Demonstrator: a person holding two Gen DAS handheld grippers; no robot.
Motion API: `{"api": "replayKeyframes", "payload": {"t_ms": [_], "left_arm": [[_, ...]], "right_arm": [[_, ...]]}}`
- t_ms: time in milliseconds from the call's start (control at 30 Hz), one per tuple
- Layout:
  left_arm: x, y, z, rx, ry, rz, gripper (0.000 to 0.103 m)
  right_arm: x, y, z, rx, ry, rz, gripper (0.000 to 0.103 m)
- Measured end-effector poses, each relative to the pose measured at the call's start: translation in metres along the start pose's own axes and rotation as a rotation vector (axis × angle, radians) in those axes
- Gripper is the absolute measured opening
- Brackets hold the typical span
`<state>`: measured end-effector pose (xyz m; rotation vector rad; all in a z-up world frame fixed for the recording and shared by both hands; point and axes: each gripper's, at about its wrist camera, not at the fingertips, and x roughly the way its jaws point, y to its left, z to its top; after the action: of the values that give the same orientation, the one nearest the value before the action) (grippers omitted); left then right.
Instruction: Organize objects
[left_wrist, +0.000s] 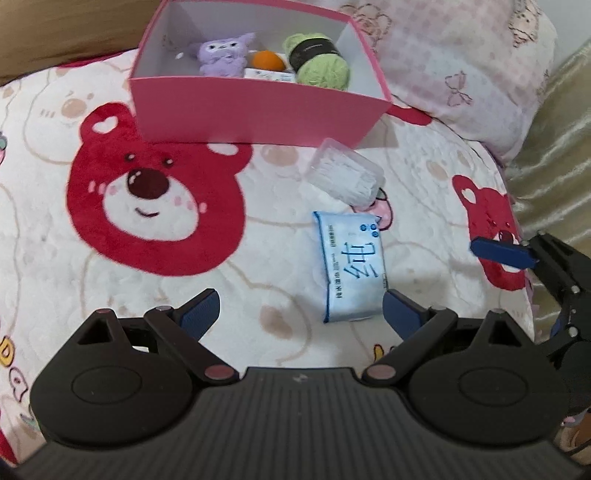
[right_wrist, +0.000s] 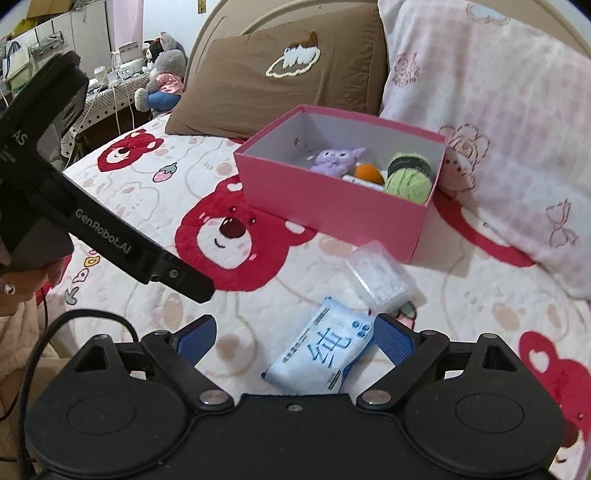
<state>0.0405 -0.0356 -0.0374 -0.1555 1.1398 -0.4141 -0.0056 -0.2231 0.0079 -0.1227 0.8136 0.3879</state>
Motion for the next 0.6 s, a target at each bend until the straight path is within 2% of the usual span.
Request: {"api": "replayKeyframes", "payload": {"t_ms": [133,267,600], "left_arm": [[0.007,-0.010,-0.004,0.042,-0.033,-0.015,0.096],[0.020,-0.017,-0.009,0.034,-0.047,-0.039,0.096],[0.057,-0.027,-0.017,0.033,-0.063,-0.056,0.093]], "right_arm": [[-0.001,0.005,-0.011,-0.001,-0.015,0.019,0.094],[0.000,0.014,-0.026,-0.061,-0.041,0.027,0.094],[0.037,0.017,-0.056,-0.208,0.020,-0.005,0.092]]}}
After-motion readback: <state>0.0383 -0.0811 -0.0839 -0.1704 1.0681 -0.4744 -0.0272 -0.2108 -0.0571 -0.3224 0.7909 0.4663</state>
